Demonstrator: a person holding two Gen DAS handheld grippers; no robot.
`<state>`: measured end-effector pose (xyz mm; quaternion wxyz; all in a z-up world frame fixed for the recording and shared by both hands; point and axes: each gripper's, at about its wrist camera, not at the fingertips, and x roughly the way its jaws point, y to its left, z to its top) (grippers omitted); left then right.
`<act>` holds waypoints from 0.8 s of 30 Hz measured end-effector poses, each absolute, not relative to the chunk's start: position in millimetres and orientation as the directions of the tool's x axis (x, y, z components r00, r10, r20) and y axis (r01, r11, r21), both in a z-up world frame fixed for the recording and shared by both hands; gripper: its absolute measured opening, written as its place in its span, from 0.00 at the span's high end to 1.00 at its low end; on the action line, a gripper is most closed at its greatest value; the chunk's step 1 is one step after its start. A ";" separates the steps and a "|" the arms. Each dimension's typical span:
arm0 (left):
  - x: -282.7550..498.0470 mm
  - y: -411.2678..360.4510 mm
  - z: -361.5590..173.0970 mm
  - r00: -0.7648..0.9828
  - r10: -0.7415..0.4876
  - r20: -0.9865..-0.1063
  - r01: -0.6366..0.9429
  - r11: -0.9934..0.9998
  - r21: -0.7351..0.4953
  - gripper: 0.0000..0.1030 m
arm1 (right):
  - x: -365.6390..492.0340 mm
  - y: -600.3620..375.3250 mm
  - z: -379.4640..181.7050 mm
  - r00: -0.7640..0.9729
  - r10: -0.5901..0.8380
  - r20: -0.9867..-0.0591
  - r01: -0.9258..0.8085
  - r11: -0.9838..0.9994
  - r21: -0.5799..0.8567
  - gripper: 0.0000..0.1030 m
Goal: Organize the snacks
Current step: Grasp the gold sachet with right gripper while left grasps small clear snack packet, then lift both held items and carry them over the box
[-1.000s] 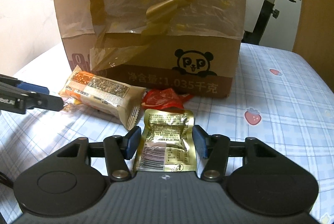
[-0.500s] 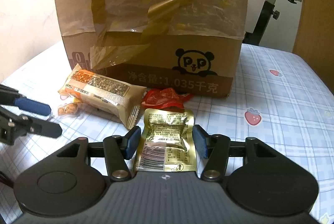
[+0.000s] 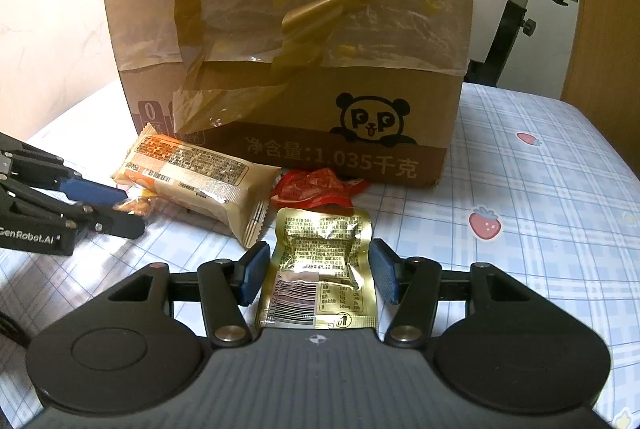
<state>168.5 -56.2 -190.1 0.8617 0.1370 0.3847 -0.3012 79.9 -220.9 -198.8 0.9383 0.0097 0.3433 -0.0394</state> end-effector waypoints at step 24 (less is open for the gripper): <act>131.6 -17.5 -107.3 0.636 -0.552 -0.540 0.572 0.806 -0.149 0.78 | 43.8 -238.2 -140.0 0.843 -0.034 -0.537 0.086 0.994 0.072 0.46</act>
